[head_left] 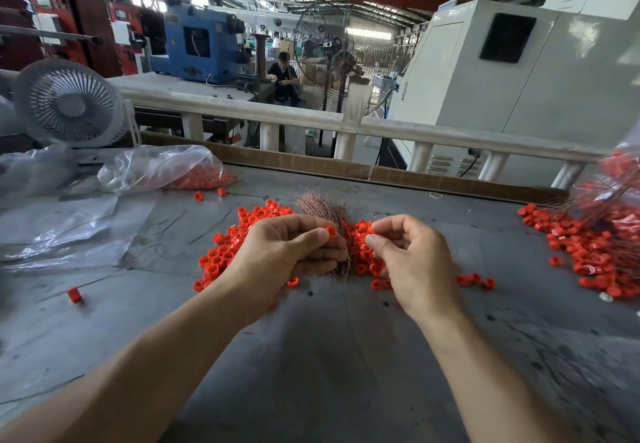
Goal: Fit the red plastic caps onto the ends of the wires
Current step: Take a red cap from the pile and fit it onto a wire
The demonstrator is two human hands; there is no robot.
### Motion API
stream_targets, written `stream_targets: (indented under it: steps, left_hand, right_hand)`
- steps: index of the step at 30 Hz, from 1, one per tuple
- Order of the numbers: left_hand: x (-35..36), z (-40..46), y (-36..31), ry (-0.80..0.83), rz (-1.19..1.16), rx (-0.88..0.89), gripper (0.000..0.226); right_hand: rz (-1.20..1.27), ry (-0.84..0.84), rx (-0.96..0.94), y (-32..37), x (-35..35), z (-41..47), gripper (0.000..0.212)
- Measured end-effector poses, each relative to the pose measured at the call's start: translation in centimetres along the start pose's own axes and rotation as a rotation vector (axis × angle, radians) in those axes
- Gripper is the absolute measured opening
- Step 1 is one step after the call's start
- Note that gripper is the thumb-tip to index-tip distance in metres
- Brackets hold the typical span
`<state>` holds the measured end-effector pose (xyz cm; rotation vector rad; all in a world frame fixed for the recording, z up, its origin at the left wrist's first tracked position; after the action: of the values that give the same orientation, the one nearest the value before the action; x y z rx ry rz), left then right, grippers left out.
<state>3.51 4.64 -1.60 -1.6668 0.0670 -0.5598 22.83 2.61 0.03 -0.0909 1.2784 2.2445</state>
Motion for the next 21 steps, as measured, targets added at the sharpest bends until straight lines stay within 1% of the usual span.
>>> stream_targets:
  steps: [3,8,14,18,21]
  left_hand:
    - [0.0,0.0,0.1,-0.002,-0.001,-0.002,0.03]
    - [0.2,-0.1,0.0,-0.004,0.018,0.004,0.026]
    - [0.5,-0.2,-0.2,0.002,0.037,0.015,0.017]
    - [0.6,-0.3,-0.2,0.008,0.072,0.033,0.016]
    - [0.7,-0.3,-0.2,0.016,0.091,0.038,0.017]
  right_hand:
    - [0.082,0.046,-0.023,1.1,1.0,-0.3,0.016]
    - [0.121,0.099,-0.085,2.4,1.8,-0.8,0.017]
    - [0.083,0.108,-0.16,3.1,1.6,-0.8,0.017]
    - [0.059,0.106,-0.242,3.7,1.6,-1.0,0.016]
    - [0.052,0.102,-0.253,3.8,1.8,-1.0,0.015]
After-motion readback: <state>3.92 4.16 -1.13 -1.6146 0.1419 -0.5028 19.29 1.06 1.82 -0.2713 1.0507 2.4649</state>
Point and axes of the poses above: each hand's wrist, its own z-axis towards the middle knuckle, its own x-axis out of the palm, y = z × x, the point moved 6 cm from there along z, towards the middle knuckle, and after that the axes turned 12 degrees about -x, right-handed, at the moved point
